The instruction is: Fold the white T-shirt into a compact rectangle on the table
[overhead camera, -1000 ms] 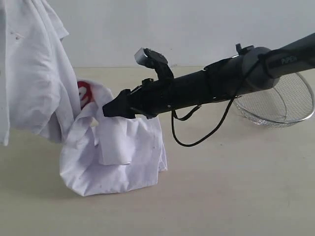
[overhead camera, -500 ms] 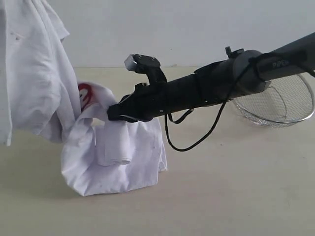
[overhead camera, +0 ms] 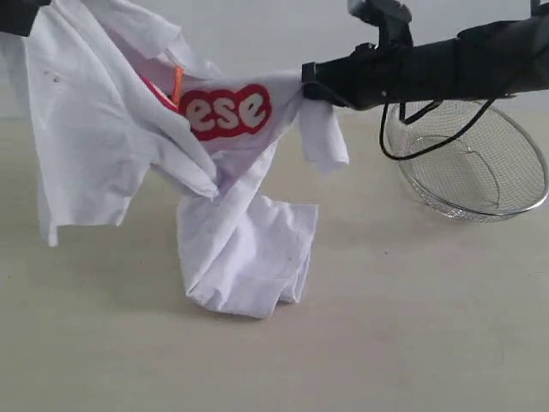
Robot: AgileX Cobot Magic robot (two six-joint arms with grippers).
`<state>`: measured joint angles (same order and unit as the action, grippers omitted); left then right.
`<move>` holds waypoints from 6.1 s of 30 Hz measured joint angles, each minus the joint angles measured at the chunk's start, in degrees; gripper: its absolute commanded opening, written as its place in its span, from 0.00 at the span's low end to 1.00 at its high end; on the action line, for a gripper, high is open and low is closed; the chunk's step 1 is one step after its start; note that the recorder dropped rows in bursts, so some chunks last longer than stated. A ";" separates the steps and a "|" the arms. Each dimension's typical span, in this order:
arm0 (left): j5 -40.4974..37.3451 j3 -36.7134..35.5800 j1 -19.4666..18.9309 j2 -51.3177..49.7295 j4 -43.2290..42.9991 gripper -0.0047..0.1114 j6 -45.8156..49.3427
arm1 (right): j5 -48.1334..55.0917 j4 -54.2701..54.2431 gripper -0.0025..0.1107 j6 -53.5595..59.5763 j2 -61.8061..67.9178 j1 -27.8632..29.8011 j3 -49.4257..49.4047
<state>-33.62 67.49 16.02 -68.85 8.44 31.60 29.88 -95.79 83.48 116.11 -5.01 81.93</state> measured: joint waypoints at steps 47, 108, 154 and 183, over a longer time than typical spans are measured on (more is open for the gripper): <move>1.40 11.29 -0.62 -18.68 -41.95 0.59 -32.29 | -8.67 23.89 0.56 -17.17 2.74 3.09 12.67; -8.32 6.61 -0.62 -9.50 -8.44 0.08 -16.16 | 25.75 47.02 0.37 -39.47 4.92 -1.40 9.07; -1.42 -13.94 -0.62 5.44 9.56 0.08 -14.94 | 3.87 57.14 0.02 -40.10 8.48 -18.99 0.78; -5.94 -13.94 -0.62 -2.19 27.95 0.08 -0.62 | 16.40 64.42 0.02 -53.60 -9.41 -5.40 0.78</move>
<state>-39.55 53.55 15.39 -71.04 36.39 30.98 46.28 -31.37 29.88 106.69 -10.41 82.71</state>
